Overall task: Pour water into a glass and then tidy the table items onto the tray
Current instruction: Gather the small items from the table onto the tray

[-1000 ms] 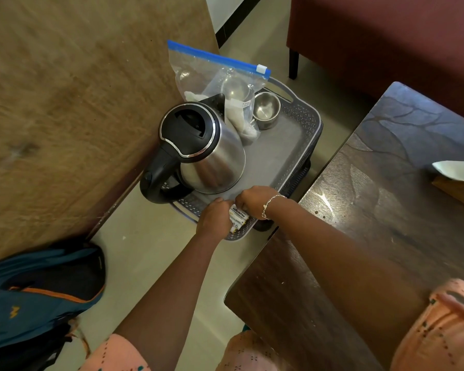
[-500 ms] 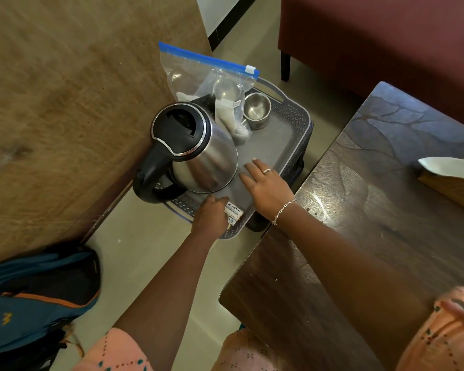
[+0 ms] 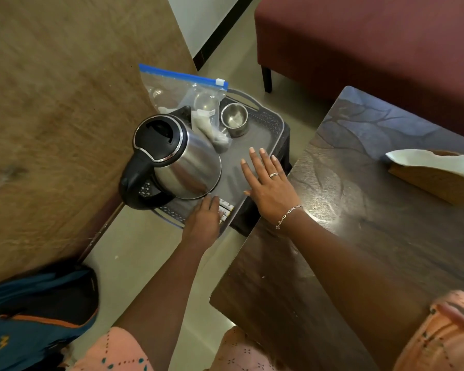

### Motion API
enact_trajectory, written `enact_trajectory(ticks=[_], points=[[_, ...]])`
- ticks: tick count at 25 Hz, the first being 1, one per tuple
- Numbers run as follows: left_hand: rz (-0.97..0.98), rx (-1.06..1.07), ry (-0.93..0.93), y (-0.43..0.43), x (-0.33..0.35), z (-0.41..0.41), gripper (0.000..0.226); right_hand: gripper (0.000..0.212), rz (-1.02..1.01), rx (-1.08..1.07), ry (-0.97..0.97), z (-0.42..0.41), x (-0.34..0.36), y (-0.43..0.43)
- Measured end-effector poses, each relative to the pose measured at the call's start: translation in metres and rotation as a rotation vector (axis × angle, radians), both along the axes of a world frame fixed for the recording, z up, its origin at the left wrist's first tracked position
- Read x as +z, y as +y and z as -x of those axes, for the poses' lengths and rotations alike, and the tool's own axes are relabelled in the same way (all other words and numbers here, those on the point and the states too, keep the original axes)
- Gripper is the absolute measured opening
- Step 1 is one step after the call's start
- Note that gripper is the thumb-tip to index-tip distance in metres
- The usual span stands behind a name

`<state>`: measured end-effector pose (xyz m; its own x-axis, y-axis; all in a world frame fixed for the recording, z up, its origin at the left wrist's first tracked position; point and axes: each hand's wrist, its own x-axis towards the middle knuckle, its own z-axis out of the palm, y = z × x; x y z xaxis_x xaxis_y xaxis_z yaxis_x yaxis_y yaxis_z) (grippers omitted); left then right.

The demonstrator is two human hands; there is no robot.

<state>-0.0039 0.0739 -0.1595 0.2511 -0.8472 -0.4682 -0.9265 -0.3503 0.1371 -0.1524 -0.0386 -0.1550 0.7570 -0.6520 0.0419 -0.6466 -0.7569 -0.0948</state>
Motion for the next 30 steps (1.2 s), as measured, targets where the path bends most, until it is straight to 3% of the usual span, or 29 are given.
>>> enact_trajectory(ticks=[5, 13, 20, 30], points=[[0.097, -0.049, -0.033, 0.002, 0.021, 0.036, 0.07, 0.072, 0.035, -0.081, -0.002, 0.043, 0.02, 0.004], [0.23, -0.24, -0.187, -0.007, 0.054, 0.162, 0.071, 0.082, 0.081, -0.264, 0.032, 0.174, 0.043, 0.029], [0.245, -0.406, -0.185, -0.014, 0.066, 0.298, 0.073, 0.063, 0.033, -0.525, 0.105, 0.316, 0.054, 0.059], [0.314, -0.683, -0.068, -0.016, 0.073, 0.477, 0.077, 0.063, -0.029, -0.867, 0.13, 0.504, 0.061, 0.105]])
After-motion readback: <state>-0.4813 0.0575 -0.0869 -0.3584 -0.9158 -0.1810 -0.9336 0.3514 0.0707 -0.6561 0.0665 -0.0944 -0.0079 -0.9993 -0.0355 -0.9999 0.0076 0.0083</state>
